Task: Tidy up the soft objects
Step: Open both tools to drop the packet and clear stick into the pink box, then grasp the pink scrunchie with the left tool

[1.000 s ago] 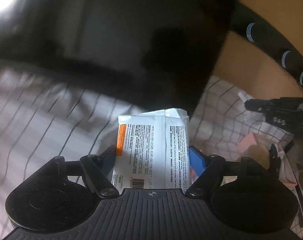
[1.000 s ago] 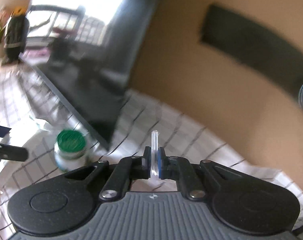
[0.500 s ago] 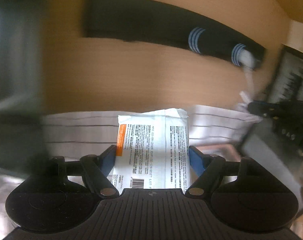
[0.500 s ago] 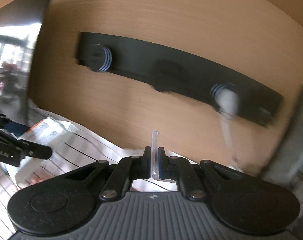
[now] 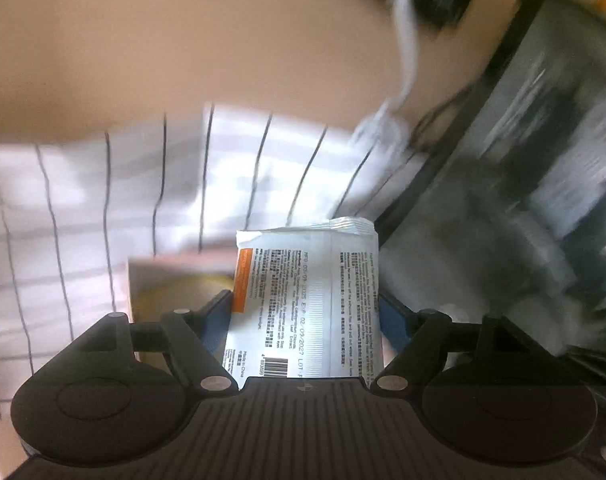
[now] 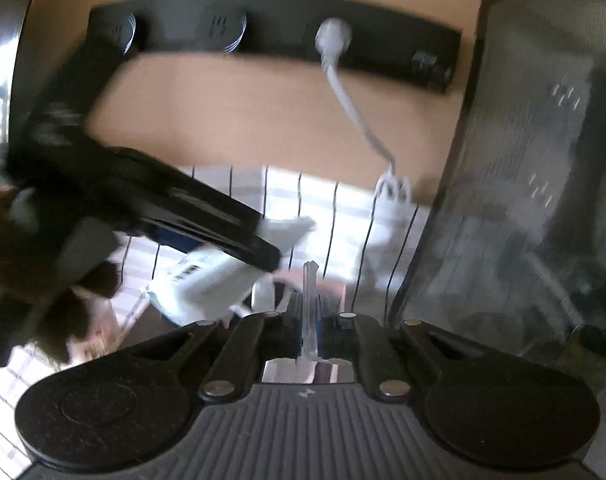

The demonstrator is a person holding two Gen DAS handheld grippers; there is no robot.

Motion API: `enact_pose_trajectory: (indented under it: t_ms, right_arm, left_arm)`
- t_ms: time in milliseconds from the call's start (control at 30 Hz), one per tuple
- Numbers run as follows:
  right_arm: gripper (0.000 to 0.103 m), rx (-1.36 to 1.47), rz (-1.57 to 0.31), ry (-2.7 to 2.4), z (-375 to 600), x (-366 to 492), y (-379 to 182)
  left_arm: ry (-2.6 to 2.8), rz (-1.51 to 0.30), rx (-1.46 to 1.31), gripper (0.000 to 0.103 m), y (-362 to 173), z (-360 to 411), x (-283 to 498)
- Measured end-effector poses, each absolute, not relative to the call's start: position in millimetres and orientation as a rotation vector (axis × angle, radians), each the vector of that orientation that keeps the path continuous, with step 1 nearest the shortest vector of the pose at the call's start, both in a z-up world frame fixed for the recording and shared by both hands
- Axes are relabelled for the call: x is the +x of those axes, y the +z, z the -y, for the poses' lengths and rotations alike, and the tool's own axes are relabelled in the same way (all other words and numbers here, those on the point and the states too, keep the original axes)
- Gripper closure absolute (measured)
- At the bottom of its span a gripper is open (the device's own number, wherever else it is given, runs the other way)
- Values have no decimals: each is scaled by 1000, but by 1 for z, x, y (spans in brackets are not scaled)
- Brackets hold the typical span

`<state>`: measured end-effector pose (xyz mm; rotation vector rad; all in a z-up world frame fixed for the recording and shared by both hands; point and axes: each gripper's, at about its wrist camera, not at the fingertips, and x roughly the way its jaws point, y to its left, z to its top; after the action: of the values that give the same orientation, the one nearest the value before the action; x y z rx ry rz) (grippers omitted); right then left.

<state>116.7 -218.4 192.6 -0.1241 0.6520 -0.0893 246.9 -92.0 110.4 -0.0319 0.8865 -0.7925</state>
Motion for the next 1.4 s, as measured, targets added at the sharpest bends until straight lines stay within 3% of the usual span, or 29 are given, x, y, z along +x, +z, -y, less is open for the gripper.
enact_pose_trajectory:
  t_ms: [133, 333, 500, 767, 800, 867, 933, 1133, 1400]
  right_arm:
    - [97, -169, -689, -63, 209, 124, 166]
    - [97, -219, -735, -22, 194, 141, 141]
    - [95, -232, -780, 16, 189, 153, 123]
    - [95, -205, -821, 56, 198, 163, 122]
    - [91, -192, -834, 57, 199, 164, 125]
    - [71, -163, -844, 57, 203, 165, 130]
    - [25, -147, -818, 53, 204, 160, 140]
    - [21, -139, -726, 23, 189, 157, 174]
    - [20, -123, -698, 110, 132, 143, 203]
  left_arm:
    - [-725, -930, 58, 22, 84, 105, 252]
    - [-756, -854, -199, 23, 116, 66, 254]
    - [-741, -753, -200, 23, 151, 42, 236]
    - [-573, -664, -77, 23, 154, -14, 189]
    - [-549, -657, -79, 23, 152, -26, 184]
    - [-488, -645, -72, 24, 146, -53, 174]
    - [-407, -643, -78, 24, 140, -85, 168]
    - [-231, -740, -186, 24, 105, -173, 168]
    - [-252, -818, -133, 24, 67, -208, 162]
